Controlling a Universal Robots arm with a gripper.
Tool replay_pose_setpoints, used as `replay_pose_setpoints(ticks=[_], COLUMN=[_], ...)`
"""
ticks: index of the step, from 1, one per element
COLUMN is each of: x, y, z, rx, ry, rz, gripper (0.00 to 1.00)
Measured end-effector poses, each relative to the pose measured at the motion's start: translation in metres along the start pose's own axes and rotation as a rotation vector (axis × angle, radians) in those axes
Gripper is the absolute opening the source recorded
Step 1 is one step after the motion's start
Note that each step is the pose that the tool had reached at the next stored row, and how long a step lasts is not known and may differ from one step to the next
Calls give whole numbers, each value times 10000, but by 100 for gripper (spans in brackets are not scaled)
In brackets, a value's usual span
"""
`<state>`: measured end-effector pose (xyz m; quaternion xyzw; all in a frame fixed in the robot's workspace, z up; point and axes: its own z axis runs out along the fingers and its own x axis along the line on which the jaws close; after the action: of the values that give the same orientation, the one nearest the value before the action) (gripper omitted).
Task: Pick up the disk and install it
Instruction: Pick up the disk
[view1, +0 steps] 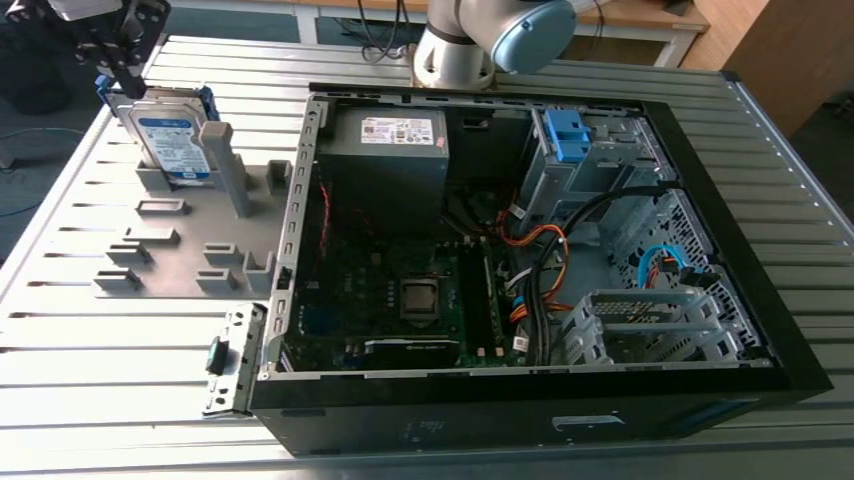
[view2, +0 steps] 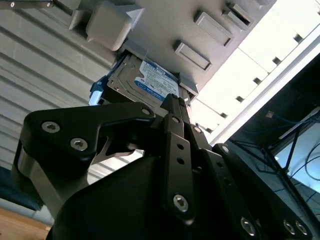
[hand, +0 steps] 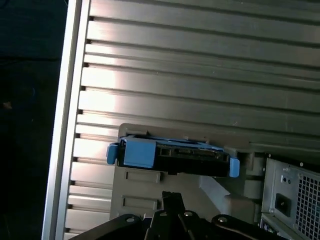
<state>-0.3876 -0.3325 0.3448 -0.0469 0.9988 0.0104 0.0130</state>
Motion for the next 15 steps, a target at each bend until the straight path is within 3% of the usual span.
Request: replay_pose_setpoints(ticks=[6, 15], x=[0, 0], y=[0, 0], z=[1, 3], rx=[-28, -59], ry=[20, 42], rz=[-1028, -2185], gripper=[11, 11])
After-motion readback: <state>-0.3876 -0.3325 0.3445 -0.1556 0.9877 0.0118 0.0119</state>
